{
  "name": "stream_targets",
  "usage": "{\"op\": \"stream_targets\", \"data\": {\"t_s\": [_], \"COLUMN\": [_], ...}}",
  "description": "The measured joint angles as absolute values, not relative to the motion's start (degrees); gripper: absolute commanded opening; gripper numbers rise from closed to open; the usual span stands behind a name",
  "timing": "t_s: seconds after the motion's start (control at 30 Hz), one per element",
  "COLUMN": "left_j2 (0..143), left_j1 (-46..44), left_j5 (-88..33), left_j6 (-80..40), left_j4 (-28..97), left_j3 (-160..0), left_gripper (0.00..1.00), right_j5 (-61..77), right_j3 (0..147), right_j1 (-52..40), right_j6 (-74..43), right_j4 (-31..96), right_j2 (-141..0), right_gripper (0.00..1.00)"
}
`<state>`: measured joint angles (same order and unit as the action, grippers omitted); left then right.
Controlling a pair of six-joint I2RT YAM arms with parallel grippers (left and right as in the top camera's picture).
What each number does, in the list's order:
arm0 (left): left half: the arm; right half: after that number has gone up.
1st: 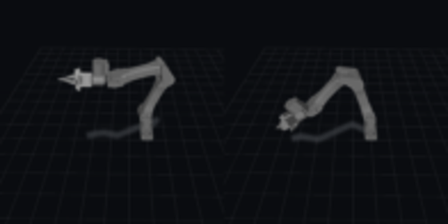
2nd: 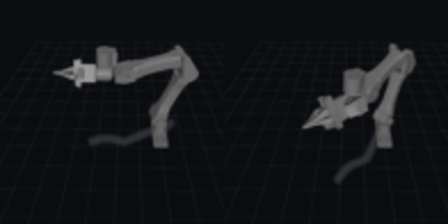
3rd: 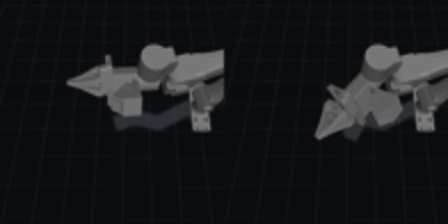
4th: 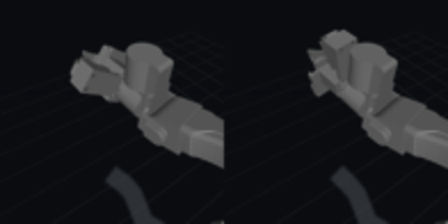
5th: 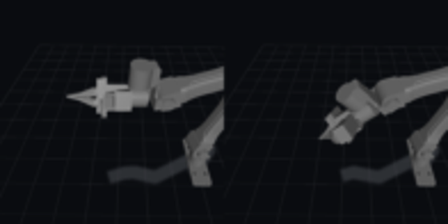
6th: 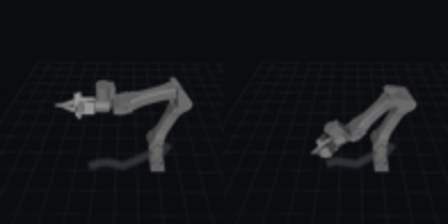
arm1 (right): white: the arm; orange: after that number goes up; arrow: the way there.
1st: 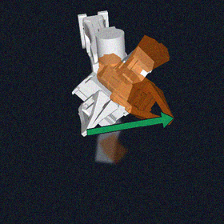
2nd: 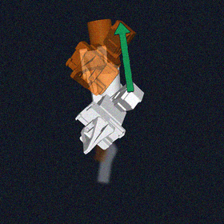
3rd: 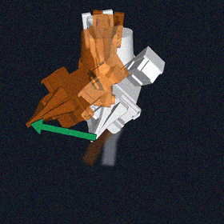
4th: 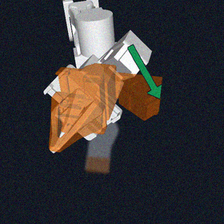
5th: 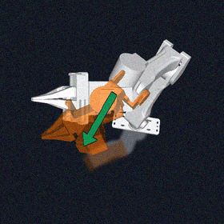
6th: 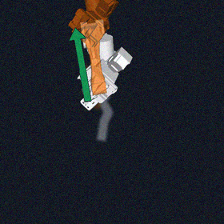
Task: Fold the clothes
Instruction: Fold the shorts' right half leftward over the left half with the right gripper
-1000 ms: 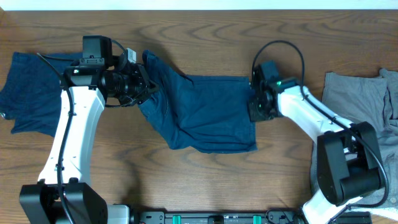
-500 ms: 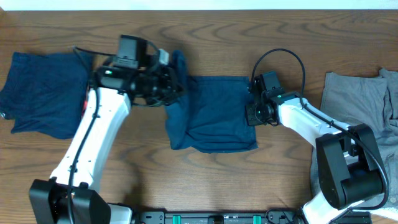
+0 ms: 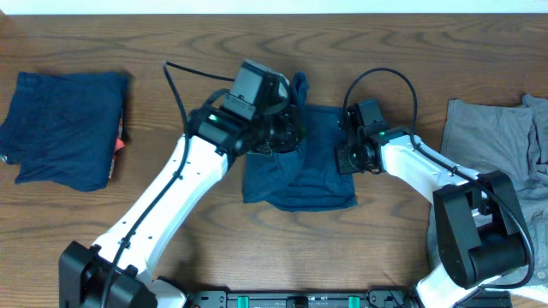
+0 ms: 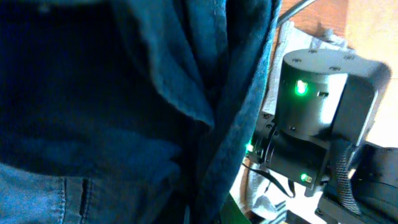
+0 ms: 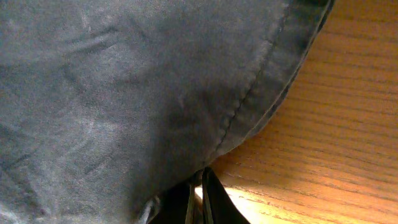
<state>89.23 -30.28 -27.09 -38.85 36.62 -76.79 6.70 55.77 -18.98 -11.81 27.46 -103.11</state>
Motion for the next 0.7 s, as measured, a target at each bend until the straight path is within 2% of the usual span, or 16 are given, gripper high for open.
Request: {"op": "stream_targets", "data": {"t_s": [0.2,0.27,0.3,0.33,0.43,0.57,0.7], "left_j2": [90.32,91.33,91.85,92.44,93.47,93.54,93.54], "left_j1": [-34.65,-35.59,-35.94,-36.27,-36.84,-36.69,-34.37], "left_j5": [-22.11,-21.41,-21.12,-20.86,-20.6,-20.58,-20.58], "left_j6": [-40.91,-41.43,-41.76,-41.93,-42.85,-42.83,-41.04], "left_j4": [36.47,35.73,35.33,34.94,33.82,31.66,30.06], "left_j3": [-76.79,-76.79,-76.82,-76.79,-76.79,-76.79,-76.79], "left_gripper": [0.06,0.07,0.13,0.17,0.25,0.28,0.3], "right_j5": [7.01,7.03,7.07,7.27,7.99,6.2,0.99], "right_j3": [55.77,55.77,55.77,55.77,55.9,57.52,62.74], "right_j1": [-18.98,-18.98,-18.98,-19.0,-19.09,-18.06,-13.19], "right_j6": [-11.97,-12.1,-12.29,-12.58,-12.78,-13.19,-13.47], "right_j4": [27.86,27.88,27.9,27.9,28.95,37.6,47.51], "right_j2": [-103.11,-103.11,-103.11,-103.11,-102.94,-102.59,-101.01], "right_gripper": [0.05,0.09,0.15,0.17,0.15,0.15,0.18]}}
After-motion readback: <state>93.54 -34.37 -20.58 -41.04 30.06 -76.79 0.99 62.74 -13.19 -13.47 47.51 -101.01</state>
